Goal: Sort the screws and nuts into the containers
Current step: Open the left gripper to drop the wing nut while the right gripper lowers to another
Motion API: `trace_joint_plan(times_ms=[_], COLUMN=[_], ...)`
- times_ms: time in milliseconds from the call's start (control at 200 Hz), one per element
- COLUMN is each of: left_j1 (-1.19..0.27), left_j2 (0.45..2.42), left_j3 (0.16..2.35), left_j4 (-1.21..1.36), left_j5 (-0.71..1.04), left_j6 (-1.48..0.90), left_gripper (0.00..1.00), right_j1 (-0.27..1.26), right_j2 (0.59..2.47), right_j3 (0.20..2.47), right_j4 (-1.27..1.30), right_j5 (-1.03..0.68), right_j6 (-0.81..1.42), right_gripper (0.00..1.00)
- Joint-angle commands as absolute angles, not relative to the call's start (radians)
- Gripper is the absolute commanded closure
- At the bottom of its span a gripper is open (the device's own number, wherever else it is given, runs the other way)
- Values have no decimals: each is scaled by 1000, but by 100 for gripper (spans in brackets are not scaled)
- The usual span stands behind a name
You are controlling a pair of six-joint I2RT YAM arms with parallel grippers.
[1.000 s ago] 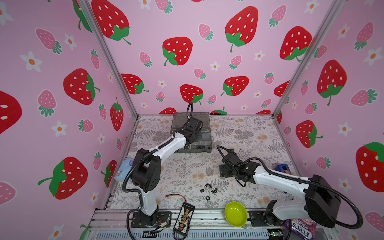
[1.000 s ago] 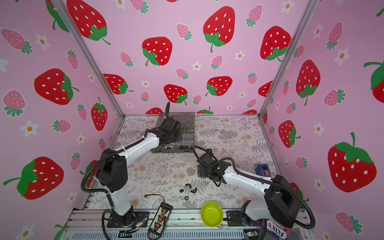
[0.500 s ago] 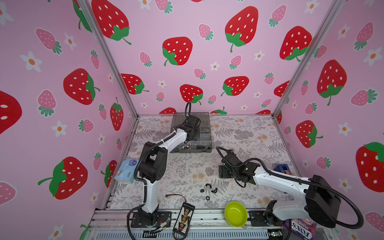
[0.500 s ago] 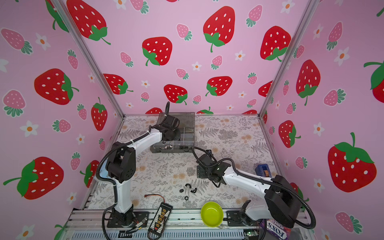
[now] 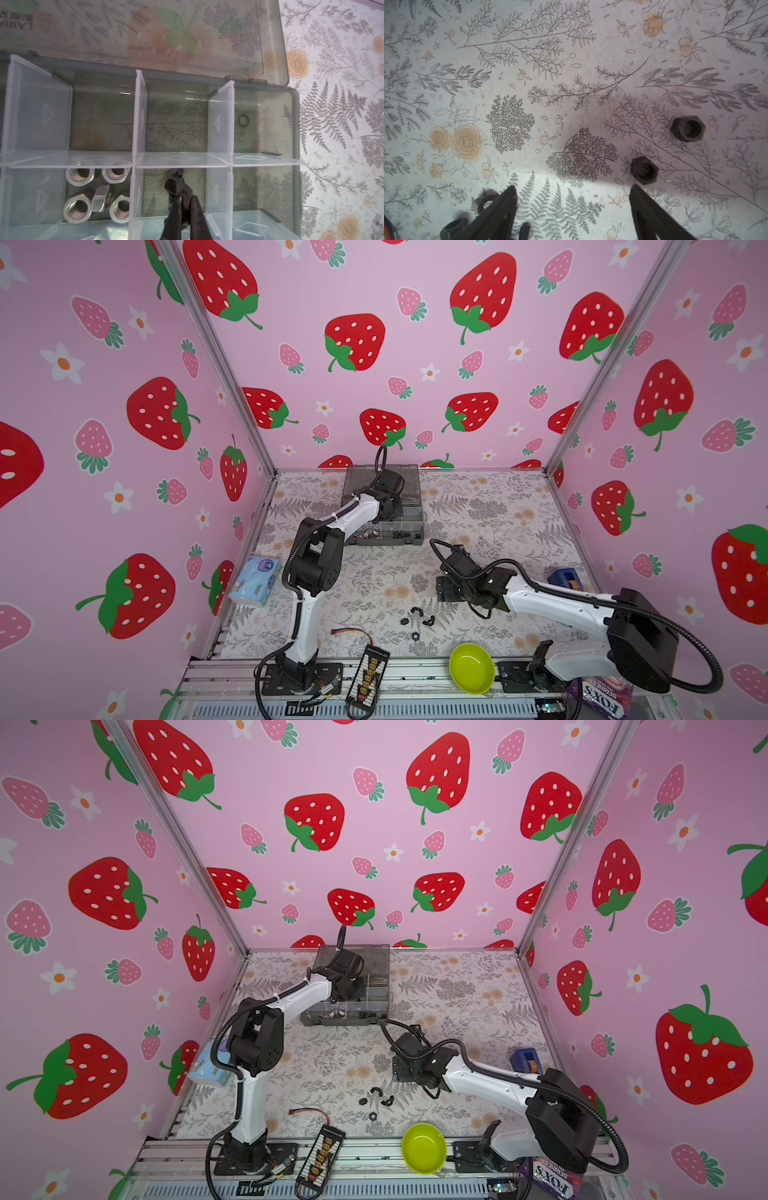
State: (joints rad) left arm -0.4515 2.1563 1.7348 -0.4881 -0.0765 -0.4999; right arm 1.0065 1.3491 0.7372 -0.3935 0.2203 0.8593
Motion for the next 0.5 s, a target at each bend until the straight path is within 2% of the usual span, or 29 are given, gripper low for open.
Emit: trace_joint_plan(times_ms=[0, 70, 110, 265, 495], left_j1=[-447, -446, -446, -447, -448], left_j2=[2177, 2182, 2186, 2156, 2052], left_j3=[1795, 1797, 1807, 1789, 1721], left_j4=[-523, -522, -533, -538, -530], left_j5=[-69, -59, -57, -69, -54], left_j6=[-486, -485, -482, -473, -487], left_gripper=[100, 96, 86, 70, 62], right_j1=[1031, 1042, 1051, 1094, 1179], right_j2=[1345, 1348, 1351, 1359, 1372], right_j3=[726, 725, 726, 732, 732], right_j4=[-427, -429, -430, -451, -449], right_j5=[203, 185, 176, 160, 130], right_j6=[884, 885, 882, 883, 857], right_gripper=[14, 16, 18, 23, 34])
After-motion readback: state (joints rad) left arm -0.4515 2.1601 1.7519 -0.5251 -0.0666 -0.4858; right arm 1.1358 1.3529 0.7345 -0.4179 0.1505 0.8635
